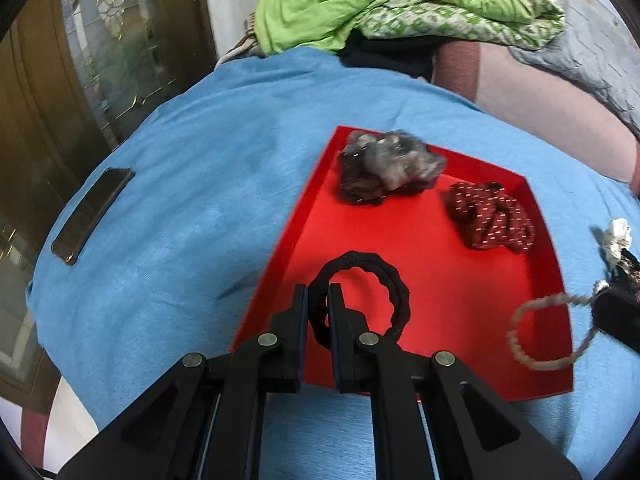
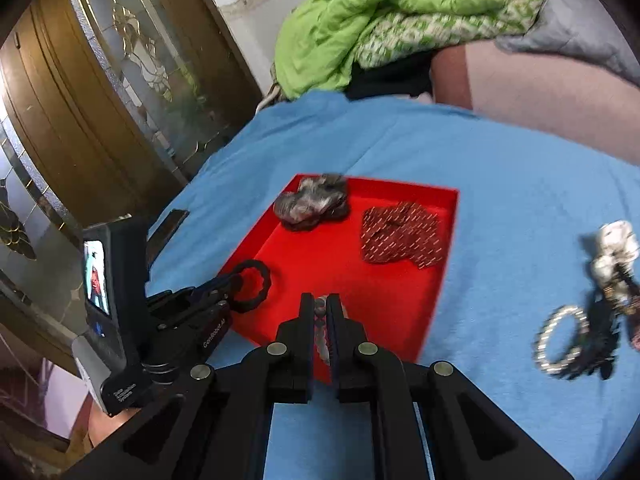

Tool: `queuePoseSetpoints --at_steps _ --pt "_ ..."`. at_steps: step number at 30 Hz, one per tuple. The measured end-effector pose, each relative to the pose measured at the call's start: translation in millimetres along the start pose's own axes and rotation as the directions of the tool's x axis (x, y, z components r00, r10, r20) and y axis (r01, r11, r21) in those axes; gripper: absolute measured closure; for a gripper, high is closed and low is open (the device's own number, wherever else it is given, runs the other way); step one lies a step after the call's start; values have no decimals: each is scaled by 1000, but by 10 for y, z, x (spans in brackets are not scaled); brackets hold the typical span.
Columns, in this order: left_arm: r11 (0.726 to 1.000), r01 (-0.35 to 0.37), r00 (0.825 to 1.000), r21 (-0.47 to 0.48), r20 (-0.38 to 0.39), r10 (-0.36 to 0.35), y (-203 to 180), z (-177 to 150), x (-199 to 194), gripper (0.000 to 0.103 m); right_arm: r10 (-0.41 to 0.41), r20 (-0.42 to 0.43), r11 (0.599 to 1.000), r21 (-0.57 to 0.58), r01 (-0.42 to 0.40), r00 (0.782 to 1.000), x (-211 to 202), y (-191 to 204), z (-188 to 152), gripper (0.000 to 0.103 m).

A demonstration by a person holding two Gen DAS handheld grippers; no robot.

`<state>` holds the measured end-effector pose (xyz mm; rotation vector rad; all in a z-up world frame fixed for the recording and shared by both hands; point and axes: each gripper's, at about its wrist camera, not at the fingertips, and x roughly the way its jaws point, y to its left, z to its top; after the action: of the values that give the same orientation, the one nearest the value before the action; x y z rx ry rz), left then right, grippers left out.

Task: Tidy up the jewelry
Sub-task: 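Carry the hair tie and pearl bracelet over the red tray, then open both tools to release the hair tie and bracelet into the tray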

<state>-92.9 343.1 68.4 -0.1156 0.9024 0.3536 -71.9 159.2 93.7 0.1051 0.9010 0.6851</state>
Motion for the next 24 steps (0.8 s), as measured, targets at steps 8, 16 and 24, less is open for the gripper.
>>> queuePoseSetpoints --at_steps 8,16,24 --pt "999 -5 1000 -42 -10 5 76 -7 23 93 -61 -78 998 -2 61 995 302 -122 -159 95" --pt "999 14 999 -44 42 -12 49 -11 -88 63 -112 -74 993 -31 110 991 294 -95 -231 90" --pt "998 18 994 -61 104 -11 8 -17 -205 63 -140 29 988 -60 142 990 -175 -36 -275 59"
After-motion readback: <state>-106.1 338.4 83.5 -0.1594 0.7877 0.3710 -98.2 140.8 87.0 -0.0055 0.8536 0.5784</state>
